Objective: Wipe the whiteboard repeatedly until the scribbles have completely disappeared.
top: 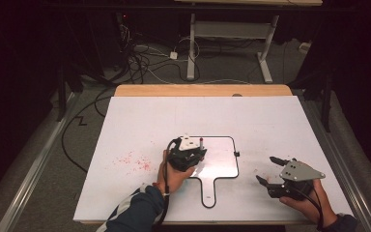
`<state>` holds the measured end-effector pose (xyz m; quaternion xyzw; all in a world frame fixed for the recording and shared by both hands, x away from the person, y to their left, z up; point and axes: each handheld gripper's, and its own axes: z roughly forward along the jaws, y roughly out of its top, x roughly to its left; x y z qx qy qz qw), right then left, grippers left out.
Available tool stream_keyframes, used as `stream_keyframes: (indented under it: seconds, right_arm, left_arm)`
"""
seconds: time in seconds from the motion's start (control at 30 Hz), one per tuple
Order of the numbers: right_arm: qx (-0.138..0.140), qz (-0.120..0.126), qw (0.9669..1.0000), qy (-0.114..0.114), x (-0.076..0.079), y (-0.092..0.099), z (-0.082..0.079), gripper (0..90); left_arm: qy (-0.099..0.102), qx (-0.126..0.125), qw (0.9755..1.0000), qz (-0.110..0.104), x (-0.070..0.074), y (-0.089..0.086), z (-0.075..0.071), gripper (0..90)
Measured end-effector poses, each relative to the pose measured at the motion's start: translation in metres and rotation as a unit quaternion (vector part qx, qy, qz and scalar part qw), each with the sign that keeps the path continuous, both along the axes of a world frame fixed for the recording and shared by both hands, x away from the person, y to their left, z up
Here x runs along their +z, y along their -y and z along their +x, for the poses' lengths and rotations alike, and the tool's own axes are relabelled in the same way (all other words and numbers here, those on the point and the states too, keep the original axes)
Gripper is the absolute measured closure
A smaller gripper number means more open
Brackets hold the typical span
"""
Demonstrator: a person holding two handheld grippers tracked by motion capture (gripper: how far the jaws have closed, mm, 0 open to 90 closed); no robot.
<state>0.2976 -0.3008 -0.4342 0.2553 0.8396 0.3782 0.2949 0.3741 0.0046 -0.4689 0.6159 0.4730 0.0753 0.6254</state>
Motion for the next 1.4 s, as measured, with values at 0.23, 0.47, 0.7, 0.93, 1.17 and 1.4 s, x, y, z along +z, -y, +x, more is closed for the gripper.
stream_keyframes:
  seconds: [0.23, 0.47, 0.7, 0.93, 1.17, 1.4]
  right_arm:
    - [0.003, -0.008, 1.0, -0.002, -0.002, -0.001, 0.001, 24.9]
    - [0.005, -0.012, 0.9999, 0.001, -0.002, -0.001, 0.0, 24.9]
    - [0.002, -0.015, 0.9999, -0.005, -0.004, -0.001, 0.002, 24.9]
    - [0.01, -0.02, 0.9997, -0.007, -0.006, -0.005, 0.003, 24.9]
    - [0.008, -0.02, 0.9997, -0.009, -0.007, -0.002, 0.003, 24.9]
    - [0.005, -0.019, 0.9998, -0.007, -0.006, 0.0, 0.001, 24.9]
  left_arm:
    - [0.003, 0.024, 0.9997, -0.009, -0.003, -0.037, 0.006, 79.0]
    - [0.0, 0.028, 0.9994, -0.021, -0.004, -0.046, 0.009, 79.0]
    - [-0.009, 0.006, 0.9991, -0.041, -0.004, -0.026, 0.009, 79.0]
    - [-0.001, -0.042, 0.9989, -0.021, -0.001, 0.035, 0.008, 79.0]
    - [0.006, -0.085, 0.9964, 0.006, 0.003, 0.085, 0.001, 79.0]
    - [0.009, -0.091, 0.9956, 0.019, 0.004, 0.092, 0.001, 79.0]
